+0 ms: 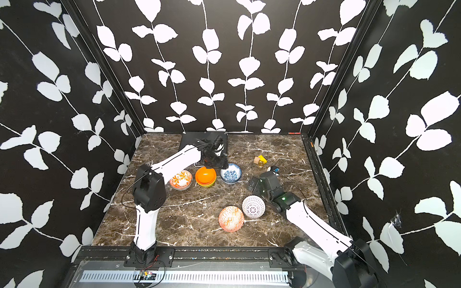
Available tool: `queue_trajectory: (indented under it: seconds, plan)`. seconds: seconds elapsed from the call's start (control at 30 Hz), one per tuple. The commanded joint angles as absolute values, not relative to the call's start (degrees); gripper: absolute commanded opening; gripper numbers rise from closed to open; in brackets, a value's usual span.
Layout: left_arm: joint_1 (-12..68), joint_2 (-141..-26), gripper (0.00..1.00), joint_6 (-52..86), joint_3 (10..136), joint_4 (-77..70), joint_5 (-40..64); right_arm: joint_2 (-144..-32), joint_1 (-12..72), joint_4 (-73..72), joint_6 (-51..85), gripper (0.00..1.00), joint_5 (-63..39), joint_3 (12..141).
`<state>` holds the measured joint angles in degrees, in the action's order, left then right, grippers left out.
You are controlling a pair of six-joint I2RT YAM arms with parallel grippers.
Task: Stack the bowls
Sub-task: Place the bowl on the bowl, then pick up the bowl from the center of the board.
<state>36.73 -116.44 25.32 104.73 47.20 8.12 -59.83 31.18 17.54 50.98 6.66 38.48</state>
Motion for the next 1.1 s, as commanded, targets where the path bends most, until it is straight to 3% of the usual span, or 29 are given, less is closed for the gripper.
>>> queue_trajectory:
  seconds: [0.0,0.27,0.4,0.6,0.67,0.87,1.07]
  plan:
    - [37.0,-105.7,0.76,25.8,101.4,48.6,7.3,-59.8,30.5,29.5,49.9,0.99,6.7,43.2]
    - [37.1,-83.8,0.83,24.1,81.5,48.5,2.4,-62.6,26.8,39.8,48.3,0.94,-5.3,42.8]
    - [37.1,-73.2,0.98,22.1,71.8,50.0,-0.4,-62.3,26.8,40.8,46.9,0.9,-7.8,39.9]
    - [37.0,-62.7,0.98,20.6,64.1,52.5,-1.4,-61.9,27.0,42.8,46.1,0.85,-7.0,37.7]
    - [37.0,-60.1,0.98,20.1,62.4,53.3,-1.8,-62.0,27.0,42.3,46.1,0.81,-6.6,36.9]
    - [37.0,-54.4,0.99,17.7,59.0,56.9,-3.9,-65.1,27.1,39.0,46.2,0.55,-7.8,35.3]
    - [37.0,-49.7,0.98,17.4,56.9,55.2,-4.4,-66.3,27.4,37.9,46.9,0.45,-6.3,35.6]
